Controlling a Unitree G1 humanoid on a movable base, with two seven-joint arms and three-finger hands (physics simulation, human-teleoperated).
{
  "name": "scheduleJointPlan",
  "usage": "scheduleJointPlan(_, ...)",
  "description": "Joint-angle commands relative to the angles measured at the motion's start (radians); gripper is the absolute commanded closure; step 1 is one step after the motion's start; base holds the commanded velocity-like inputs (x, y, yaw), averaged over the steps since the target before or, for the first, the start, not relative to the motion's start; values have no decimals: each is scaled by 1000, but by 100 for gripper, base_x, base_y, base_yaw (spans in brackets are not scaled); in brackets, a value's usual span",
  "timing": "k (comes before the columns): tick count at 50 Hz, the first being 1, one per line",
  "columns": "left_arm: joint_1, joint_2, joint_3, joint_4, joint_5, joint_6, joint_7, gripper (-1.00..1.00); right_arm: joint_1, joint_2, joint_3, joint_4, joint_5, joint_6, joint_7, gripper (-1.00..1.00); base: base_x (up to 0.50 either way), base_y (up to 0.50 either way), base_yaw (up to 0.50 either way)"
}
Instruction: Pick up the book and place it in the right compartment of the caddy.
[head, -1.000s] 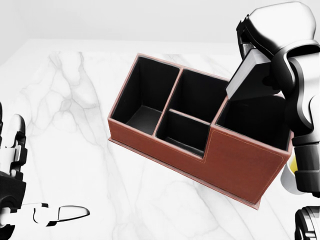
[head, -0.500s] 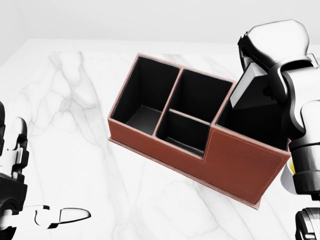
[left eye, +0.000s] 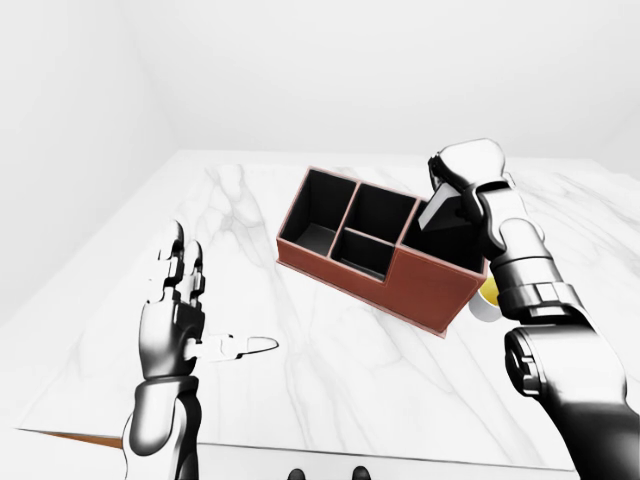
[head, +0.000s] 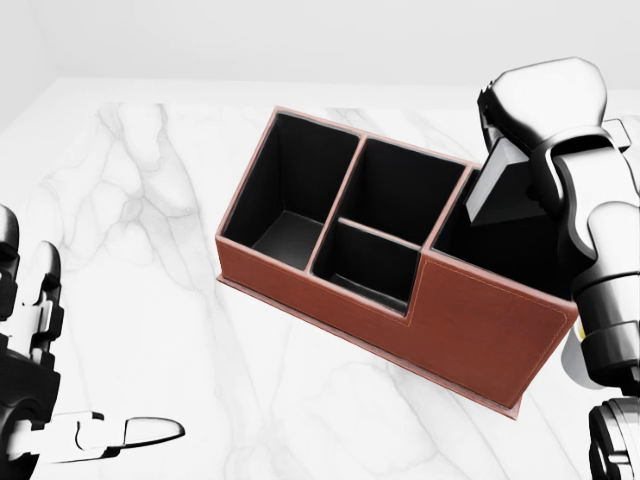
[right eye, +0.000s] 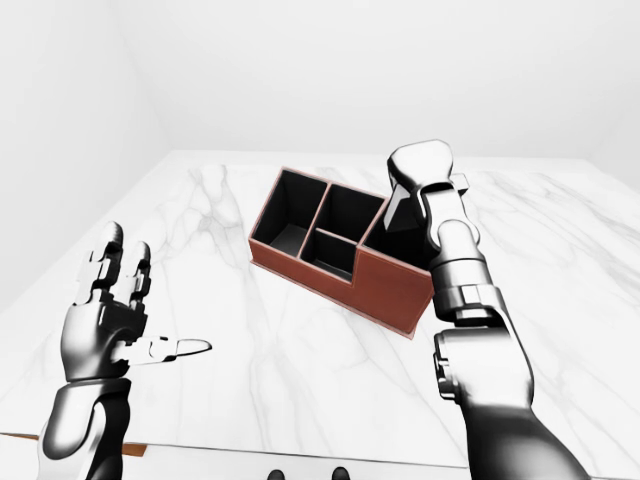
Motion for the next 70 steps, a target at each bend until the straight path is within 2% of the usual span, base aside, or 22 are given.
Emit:
scheduleJointPlan(1, 12, -1, 1, -8, -1, 0, -3, -100, -42, -7, 2, 67, 1, 0, -81, 100, 0, 0, 0)
scheduleJointPlan(29, 11, -4, 14, 5, -5, 0, -11, -100, -82, 28, 59, 285, -22, 0, -210, 100, 0, 0, 0)
scheduleJointPlan(32, 10, -4, 16, 17, -6, -9, -12, -100, -81, 30, 62, 311, -23, 0, -225, 100, 0, 0, 0)
scheduleJointPlan(36, 17, -4, 18, 7, -8, -5, -13, -100, -90, 29, 66, 339, -24, 0, -238, 100, 0, 0, 0)
scheduleJointPlan(39, 13, -5, 20, 23, -8, -16, -14, -100, -96, 31, 73, 365, -30, 0, -256, 100, 0, 0, 0)
scheduleJointPlan(44, 18, -5, 22, 20, -9, -16, -15, -100, -97, 35, 79, 377, -31, 1, -266, 100, 0, 0, 0)
scheduleJointPlan(56, 29, -8, 25, 5, -12, -10, -20, -100, -110, 52, 88, 442, -35, 24, -315, 100, 0, 0, 0)
scheduleJointPlan(70, 33, -11, 33, 8, -13, -15, -25, -100, -113, 50, 96, 475, -38, 50, -339, 100, 0, 0, 0)
